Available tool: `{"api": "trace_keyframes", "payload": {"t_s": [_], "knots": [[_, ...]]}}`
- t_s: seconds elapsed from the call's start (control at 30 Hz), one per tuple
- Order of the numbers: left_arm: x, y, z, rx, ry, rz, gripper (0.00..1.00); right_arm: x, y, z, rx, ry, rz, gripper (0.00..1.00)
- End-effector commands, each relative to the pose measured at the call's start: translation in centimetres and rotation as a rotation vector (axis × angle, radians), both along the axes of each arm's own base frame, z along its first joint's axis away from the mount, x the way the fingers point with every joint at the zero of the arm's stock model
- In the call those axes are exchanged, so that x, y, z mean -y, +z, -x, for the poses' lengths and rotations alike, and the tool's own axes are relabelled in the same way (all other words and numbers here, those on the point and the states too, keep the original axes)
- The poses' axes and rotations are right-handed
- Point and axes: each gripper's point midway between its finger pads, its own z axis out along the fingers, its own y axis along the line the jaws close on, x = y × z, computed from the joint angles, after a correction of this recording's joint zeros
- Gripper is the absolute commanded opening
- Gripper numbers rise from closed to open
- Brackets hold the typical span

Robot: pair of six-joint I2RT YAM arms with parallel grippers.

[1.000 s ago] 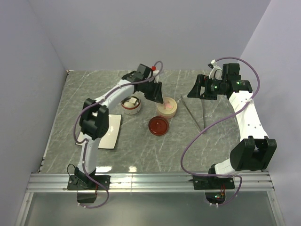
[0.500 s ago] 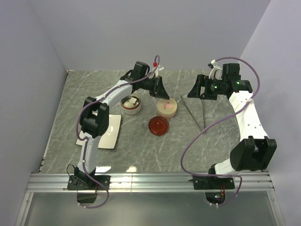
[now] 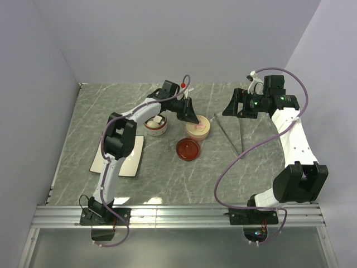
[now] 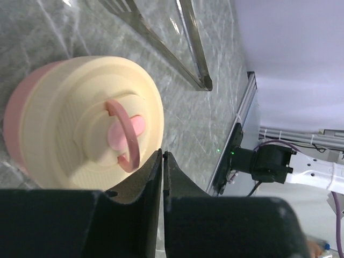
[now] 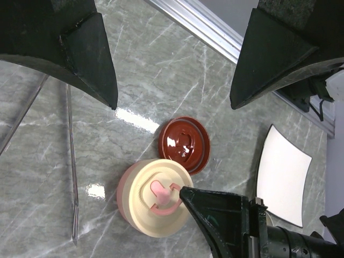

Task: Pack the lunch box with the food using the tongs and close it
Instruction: Put the lid back on the lunch box

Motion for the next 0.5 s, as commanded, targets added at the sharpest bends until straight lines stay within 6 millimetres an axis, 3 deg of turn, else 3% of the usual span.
{"api": "trace_keyframes", "payload": {"t_s": [0.0, 0.13, 0.47], "knots": [[-0.3, 0.2, -1.3, 0.022, 0.045, -0.018, 0.11, 0.3, 1.4, -0.2, 0.044, -0.005, 0.003, 0.91], [-1.1, -1.4, -2.1, 0.019, 0.078, -0.066, 0.10, 0.3, 1.4, -0.3, 0.048, -0.003, 0.004, 0.91], [-1.9, -2.5, -2.6, 0.017, 0.103, -0.108, 0.09, 0.0, 1.8, -0.1, 0.053, 0.015, -0.009, 0.91]]}}
